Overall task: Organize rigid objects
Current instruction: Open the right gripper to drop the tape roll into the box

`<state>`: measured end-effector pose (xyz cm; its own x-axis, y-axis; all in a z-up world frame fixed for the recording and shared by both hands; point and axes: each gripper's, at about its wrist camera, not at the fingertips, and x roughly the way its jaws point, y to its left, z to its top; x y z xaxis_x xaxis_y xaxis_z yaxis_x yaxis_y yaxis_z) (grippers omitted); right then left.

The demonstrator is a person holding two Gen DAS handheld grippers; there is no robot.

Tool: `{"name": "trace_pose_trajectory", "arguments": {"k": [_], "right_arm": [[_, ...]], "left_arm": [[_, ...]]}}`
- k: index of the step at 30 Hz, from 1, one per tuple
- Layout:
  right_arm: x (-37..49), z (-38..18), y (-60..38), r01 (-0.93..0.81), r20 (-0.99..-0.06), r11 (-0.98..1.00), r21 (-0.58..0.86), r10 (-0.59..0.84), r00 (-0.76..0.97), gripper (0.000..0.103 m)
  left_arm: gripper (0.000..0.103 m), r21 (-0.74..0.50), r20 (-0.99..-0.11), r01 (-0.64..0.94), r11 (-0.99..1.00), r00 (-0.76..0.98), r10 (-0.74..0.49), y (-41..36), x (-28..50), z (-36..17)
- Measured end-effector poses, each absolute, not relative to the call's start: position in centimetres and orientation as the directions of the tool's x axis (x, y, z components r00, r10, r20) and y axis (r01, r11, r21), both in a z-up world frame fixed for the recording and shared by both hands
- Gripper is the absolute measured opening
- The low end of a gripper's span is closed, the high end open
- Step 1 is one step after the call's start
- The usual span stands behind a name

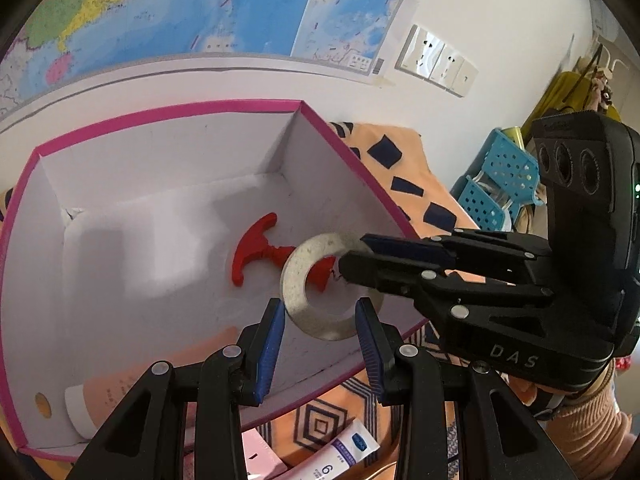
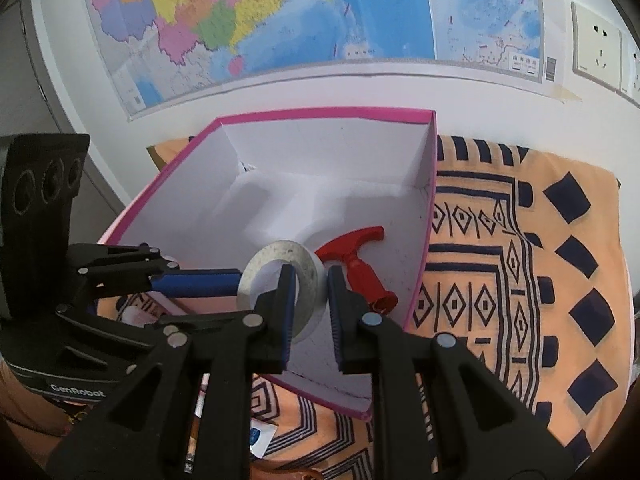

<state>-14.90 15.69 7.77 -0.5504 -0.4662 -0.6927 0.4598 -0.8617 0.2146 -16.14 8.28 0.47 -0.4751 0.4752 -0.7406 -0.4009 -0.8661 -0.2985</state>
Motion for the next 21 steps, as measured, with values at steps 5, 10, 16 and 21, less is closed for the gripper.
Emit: {"name": "trace_pose_trajectory", "arguments": {"k": [5,10,16,21], "right_arm": [[-14.8,7.4,15.5,0.445,-0.721,-0.875,0.189,-0.432,-0.542,0.028],[-13.5,8.2,16.2,0.446,-0.696,-0.875,0.188,-0.439,-0.568,0.039],[-11.4,8.8,17.8,0.447,-0.65,-0.857,0.256,-0.495,-0.576,0.039],[-9.2,9.3,18.7,0.463,-0.616,-0.84,0.283,-0.53,-0.583,0.039]], "left_arm": [[0.036,-0.285,-0.752,-0.376,-0.882,-0.483,0.449,7.9,-16.0,0.4],[0.038,-0.26,-0.727,-0.365,-0.894,-0.535,0.43,6.8,-14.6,1.3],[0.039,-0.249,-0.684,-0.355,-0.901,-0.595,0.423,5.2,-11.8,2.5],[0.045,-0.24,-0.663,-0.363,-0.9,-0.616,0.425,4.3,-9.1,2.7]]}}
